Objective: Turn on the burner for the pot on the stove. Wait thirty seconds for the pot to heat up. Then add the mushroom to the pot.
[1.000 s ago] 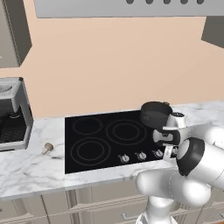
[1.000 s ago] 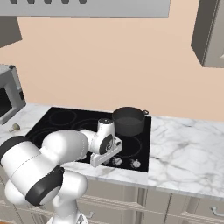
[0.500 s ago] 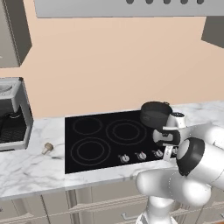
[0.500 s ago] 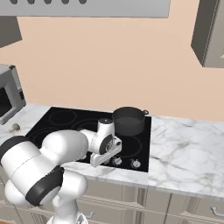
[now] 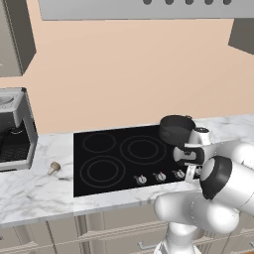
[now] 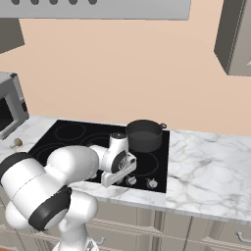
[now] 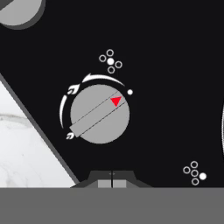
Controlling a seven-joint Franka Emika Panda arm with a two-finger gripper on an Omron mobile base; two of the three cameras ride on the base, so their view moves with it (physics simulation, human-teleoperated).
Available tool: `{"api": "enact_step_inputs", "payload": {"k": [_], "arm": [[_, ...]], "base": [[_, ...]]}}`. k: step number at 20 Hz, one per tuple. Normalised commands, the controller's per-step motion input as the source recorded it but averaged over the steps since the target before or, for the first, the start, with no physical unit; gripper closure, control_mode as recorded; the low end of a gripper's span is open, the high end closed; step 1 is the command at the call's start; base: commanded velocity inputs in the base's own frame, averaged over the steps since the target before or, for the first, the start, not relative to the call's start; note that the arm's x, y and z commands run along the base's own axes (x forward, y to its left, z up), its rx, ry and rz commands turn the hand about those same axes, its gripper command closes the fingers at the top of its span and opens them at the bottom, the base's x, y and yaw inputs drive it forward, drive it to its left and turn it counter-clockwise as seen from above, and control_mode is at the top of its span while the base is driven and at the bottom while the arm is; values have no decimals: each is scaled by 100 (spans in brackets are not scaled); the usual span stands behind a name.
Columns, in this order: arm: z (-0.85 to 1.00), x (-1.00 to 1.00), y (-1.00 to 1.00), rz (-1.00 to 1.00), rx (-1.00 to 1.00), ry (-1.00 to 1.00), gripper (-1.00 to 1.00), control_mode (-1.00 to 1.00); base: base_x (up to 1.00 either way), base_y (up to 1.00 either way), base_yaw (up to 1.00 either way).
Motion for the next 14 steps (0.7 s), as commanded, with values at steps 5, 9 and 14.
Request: {"api": "enact_step_inputs", "payload": {"k": [5, 9, 14], "arm": [[0, 0, 0, 0, 0, 0, 100, -100], [0, 0, 0, 0, 0, 0, 100, -100], [0, 0, 0, 0, 0, 0, 100, -100]], "base": [[0, 0, 0], [0, 0, 0], [0, 0, 0]]}}
